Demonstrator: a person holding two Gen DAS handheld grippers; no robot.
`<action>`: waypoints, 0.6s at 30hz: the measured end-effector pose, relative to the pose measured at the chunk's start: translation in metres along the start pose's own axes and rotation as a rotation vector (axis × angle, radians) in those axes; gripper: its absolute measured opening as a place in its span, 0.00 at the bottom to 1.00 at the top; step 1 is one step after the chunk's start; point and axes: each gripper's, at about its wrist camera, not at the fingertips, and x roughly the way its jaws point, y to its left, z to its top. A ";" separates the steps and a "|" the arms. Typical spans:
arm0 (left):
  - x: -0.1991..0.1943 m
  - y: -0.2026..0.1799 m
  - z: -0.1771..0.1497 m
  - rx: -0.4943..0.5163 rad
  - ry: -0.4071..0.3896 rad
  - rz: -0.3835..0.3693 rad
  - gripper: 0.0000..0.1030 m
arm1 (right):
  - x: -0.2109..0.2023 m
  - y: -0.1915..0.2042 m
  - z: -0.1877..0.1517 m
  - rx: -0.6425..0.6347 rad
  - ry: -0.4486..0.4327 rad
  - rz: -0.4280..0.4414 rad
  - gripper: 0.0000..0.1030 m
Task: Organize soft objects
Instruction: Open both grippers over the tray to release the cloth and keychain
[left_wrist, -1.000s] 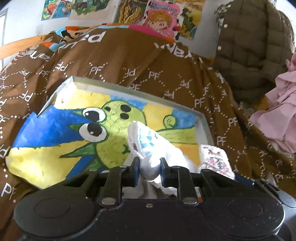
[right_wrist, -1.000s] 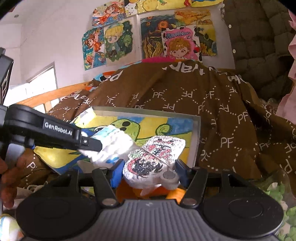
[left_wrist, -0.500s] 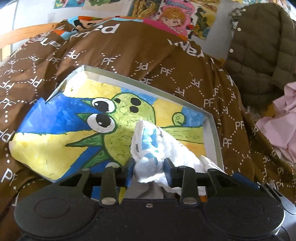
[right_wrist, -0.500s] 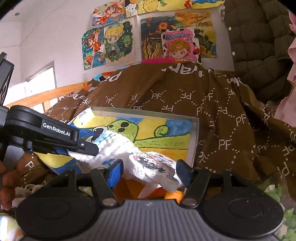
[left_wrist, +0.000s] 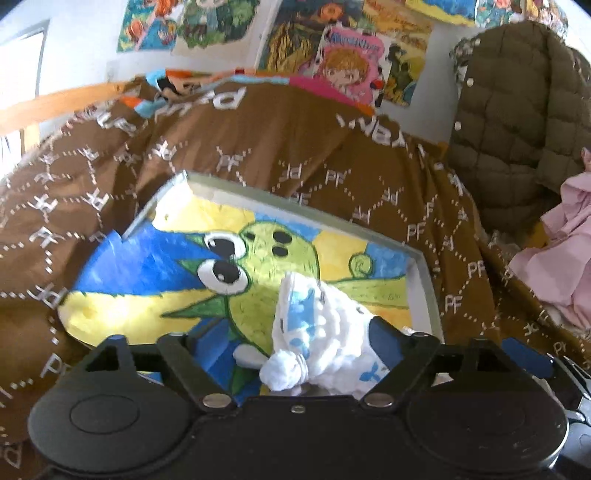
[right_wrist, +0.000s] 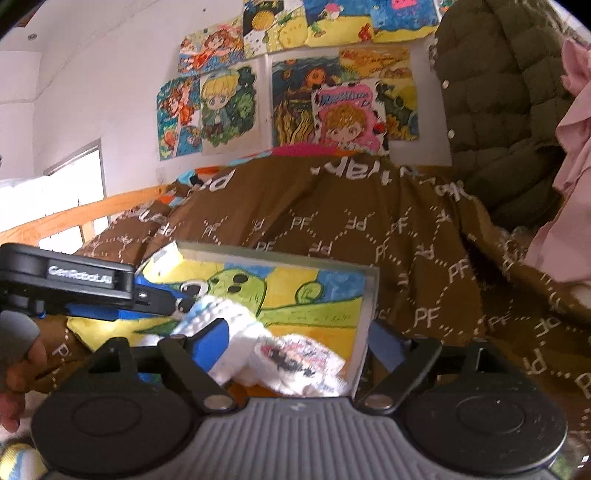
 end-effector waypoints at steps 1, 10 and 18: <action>-0.005 0.000 0.001 -0.004 -0.013 -0.002 0.85 | -0.005 -0.001 0.003 0.004 -0.007 -0.005 0.88; -0.069 -0.004 0.007 -0.005 -0.150 0.002 0.99 | -0.060 -0.005 0.025 0.053 -0.090 -0.029 1.00; -0.135 -0.010 -0.002 0.029 -0.239 0.018 0.99 | -0.116 0.003 0.045 0.045 -0.175 -0.022 1.00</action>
